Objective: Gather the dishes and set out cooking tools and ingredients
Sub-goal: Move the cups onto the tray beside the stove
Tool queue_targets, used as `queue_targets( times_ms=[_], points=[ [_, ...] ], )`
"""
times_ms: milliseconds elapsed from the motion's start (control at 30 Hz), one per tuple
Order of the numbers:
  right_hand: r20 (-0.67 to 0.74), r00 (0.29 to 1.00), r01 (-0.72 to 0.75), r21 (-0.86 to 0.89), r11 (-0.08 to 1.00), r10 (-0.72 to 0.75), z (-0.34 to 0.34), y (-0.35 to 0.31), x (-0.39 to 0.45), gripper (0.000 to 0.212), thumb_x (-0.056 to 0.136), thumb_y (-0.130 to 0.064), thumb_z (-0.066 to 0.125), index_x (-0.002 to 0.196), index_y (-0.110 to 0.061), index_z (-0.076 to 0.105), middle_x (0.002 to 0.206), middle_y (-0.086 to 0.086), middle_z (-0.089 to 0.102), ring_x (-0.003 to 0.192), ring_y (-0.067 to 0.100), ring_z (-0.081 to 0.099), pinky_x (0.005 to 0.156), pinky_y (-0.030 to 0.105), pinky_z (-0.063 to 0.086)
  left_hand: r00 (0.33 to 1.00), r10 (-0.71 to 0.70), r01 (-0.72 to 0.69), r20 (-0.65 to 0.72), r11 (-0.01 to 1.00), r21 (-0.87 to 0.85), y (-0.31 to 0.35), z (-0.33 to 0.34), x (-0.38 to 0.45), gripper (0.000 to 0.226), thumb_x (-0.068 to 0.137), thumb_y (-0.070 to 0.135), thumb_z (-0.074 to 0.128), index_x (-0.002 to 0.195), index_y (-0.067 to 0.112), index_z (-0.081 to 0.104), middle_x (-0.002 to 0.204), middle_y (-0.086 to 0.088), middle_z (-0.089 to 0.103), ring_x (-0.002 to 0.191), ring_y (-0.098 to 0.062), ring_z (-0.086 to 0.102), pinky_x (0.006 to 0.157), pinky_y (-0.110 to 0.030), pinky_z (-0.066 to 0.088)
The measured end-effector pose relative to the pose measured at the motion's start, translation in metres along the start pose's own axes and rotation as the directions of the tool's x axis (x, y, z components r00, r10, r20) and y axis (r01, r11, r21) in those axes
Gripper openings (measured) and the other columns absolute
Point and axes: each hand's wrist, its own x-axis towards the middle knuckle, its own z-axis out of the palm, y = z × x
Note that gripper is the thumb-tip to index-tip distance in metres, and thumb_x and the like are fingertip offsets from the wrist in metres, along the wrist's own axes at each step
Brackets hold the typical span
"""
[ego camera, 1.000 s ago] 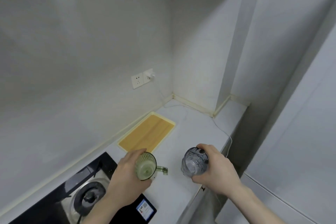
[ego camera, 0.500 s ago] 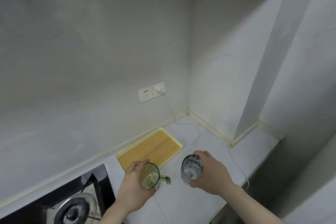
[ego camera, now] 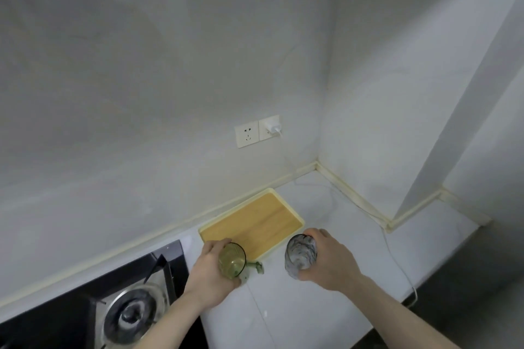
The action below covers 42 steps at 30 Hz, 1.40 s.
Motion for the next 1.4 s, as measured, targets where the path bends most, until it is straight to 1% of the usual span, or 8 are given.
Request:
queue_targets(
  times_ms=[200,300,433,533,900,1200,1300,1400],
  points=[
    [0.067,0.998,0.021,-0.05,0.999,-0.018,0.0,0.0,0.032,0.094,0.055,-0.064,0.075,0.138,-0.034,0.041,0.123,-0.013,0.048,0.107,0.015,0.062,0.086,0.031,0.052,0.985,-0.174,0.174,-0.008,0.985,0.006,-0.008,0.009,0.038,0.099,0.065,0.032,0.087,0.15,0.035,0.036,0.143,0.015,0.033,0.118,-0.015,0.055,0.088,-0.024,0.054],
    [0.105,0.994,0.04,-0.085,0.996,-0.03,-0.004,-0.001,0.049,0.094,0.054,-0.065,0.074,0.136,-0.032,0.042,0.124,-0.012,0.049,0.107,0.017,0.062,0.085,0.031,0.051,0.972,-0.236,0.234,0.02,0.971,0.056,-0.013,0.02,0.054,0.098,0.066,0.028,0.085,0.15,0.033,0.034,0.145,0.011,0.033,0.112,-0.019,0.056,0.075,-0.029,0.061],
    [0.141,0.989,0.066,-0.091,0.994,-0.053,-0.009,0.002,0.073,0.097,0.048,-0.069,0.068,0.134,-0.032,0.044,0.122,-0.011,0.05,0.104,0.015,0.062,0.085,0.033,0.054,0.966,-0.257,0.257,-0.029,0.942,0.218,-0.017,0.034,0.074,0.098,0.073,0.03,0.081,0.155,0.029,0.028,0.153,0.006,0.034,0.132,-0.022,0.04,0.102,-0.035,0.051],
    [0.156,0.985,0.085,-0.109,0.99,-0.068,-0.01,0.002,0.088,0.102,0.042,-0.073,0.06,0.134,-0.031,0.044,0.121,-0.011,0.049,0.105,0.015,0.062,0.083,0.03,0.053,0.96,-0.279,0.277,-0.029,0.926,0.255,-0.023,0.041,0.085,0.095,0.079,0.036,0.078,0.157,0.028,0.024,0.156,0.006,0.032,0.136,-0.023,0.037,0.11,-0.036,0.044],
    [0.22,0.966,0.174,-0.161,0.972,-0.136,0.002,-0.011,0.139,0.093,0.049,-0.07,0.065,0.132,-0.034,0.044,0.127,-0.013,0.051,0.111,0.015,0.06,0.086,0.031,0.053,0.937,-0.347,0.333,0.023,0.915,0.229,-0.037,0.061,0.106,0.092,0.086,0.035,0.072,0.159,0.027,0.017,0.164,0.007,0.021,0.143,-0.024,0.035,0.116,-0.037,0.039],
    [0.282,0.946,0.207,-0.157,0.966,-0.157,0.038,-0.038,0.174,0.09,0.052,-0.066,0.075,0.13,-0.033,0.046,0.129,-0.014,0.051,0.114,0.016,0.059,0.087,0.029,0.053,0.951,-0.296,0.253,0.094,0.914,0.316,-0.045,0.058,0.1,0.094,0.088,0.012,0.065,0.159,0.038,0.009,0.168,0.015,-0.009,0.156,-0.023,0.002,0.121,-0.041,0.032],
    [0.31,0.938,0.215,-0.161,0.963,-0.158,0.057,-0.046,0.179,0.091,0.053,-0.063,0.078,0.133,-0.031,0.045,0.13,-0.012,0.05,0.113,0.019,0.061,0.088,0.029,0.052,0.954,-0.298,0.275,0.034,0.915,0.295,-0.041,0.057,0.094,0.097,0.083,0.008,0.064,0.159,0.035,0.01,0.168,0.012,-0.006,0.155,-0.024,0.005,0.121,-0.041,0.031],
    [0.316,0.936,0.227,-0.195,0.954,-0.158,0.075,-0.05,0.182,0.091,0.055,-0.061,0.08,0.133,-0.03,0.044,0.13,-0.011,0.051,0.111,0.02,0.062,0.084,0.029,0.051,0.947,-0.322,0.306,0.008,0.909,0.283,-0.042,0.059,0.089,0.091,0.085,0.021,0.064,0.159,0.032,0.012,0.168,0.009,0.003,0.151,-0.024,0.016,0.12,-0.041,0.031]
  ],
)
